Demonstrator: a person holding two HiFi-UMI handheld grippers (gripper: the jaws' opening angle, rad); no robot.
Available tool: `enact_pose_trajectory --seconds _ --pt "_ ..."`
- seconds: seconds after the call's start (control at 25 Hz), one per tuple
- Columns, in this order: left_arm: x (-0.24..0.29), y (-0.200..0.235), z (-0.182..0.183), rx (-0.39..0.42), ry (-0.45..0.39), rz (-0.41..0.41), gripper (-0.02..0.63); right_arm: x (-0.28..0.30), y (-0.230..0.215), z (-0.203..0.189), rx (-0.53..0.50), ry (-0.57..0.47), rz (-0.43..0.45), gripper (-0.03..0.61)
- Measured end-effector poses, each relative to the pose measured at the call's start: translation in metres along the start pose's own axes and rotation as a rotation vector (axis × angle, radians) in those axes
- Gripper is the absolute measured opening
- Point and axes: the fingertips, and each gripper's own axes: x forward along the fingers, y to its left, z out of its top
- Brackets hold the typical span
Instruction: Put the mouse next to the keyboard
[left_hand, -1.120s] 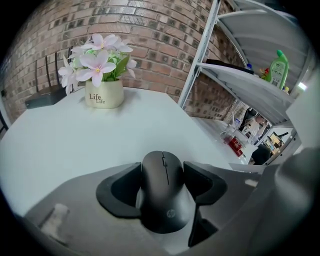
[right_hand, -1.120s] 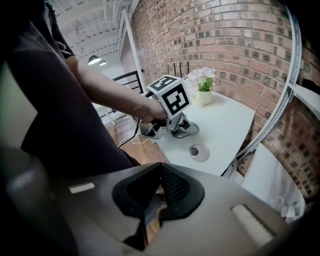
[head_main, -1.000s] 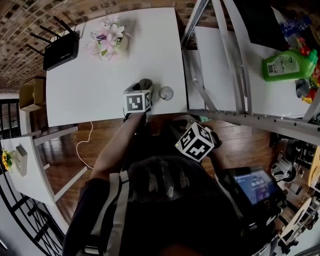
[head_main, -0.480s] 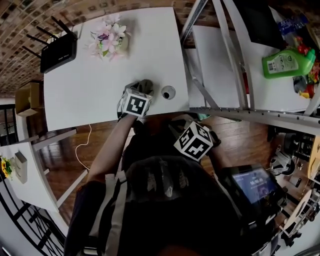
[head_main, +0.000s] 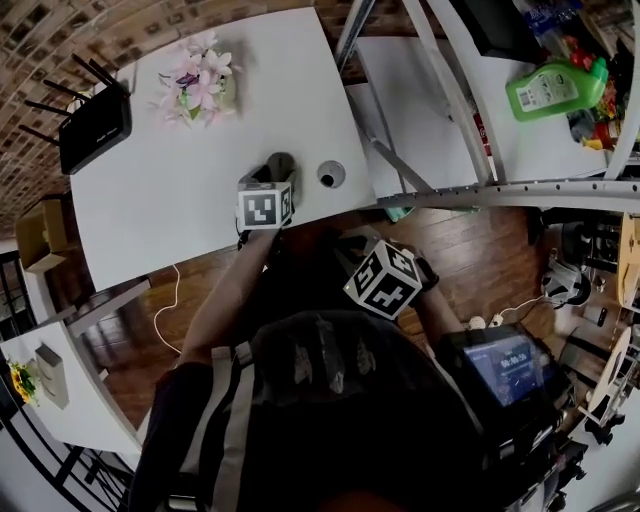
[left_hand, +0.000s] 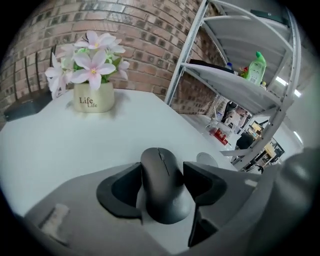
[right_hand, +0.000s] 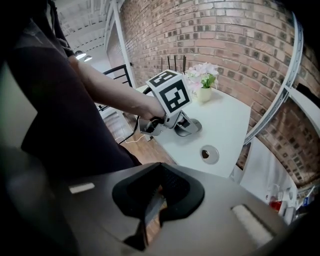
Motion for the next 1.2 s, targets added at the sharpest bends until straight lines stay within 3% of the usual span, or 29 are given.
enact_pose_trajectory --seconds 0.12,0.32,0.72,0.88,1.2 --pt "-0.007 0.011 -0.002 0.022 -0.043 0.030 0.270 0.002 0.012 -0.003 0.045 0.010 -0.007 0.006" --pt "-0.025 0.023 -0.009 -0.011 -0.075 0.053 0.270 0.005 0.028 -0.006 0.109 0.016 -0.001 0.006" --pt "-0.031 0.029 -0.015 -0.045 -0.108 0.108 0.268 0.006 0.016 0.005 -0.042 0.005 0.050 0.006" --pt "-0.021 0.024 -0.015 -0.118 -0.098 0.083 0.267 0.001 0.005 -0.001 -0.057 -0.002 0.069 0.006" --pt "-0.021 0.034 -0.008 -0.088 -0.103 0.173 0.270 -0.007 -0.020 -0.019 -0.076 -0.034 0.095 0.006"
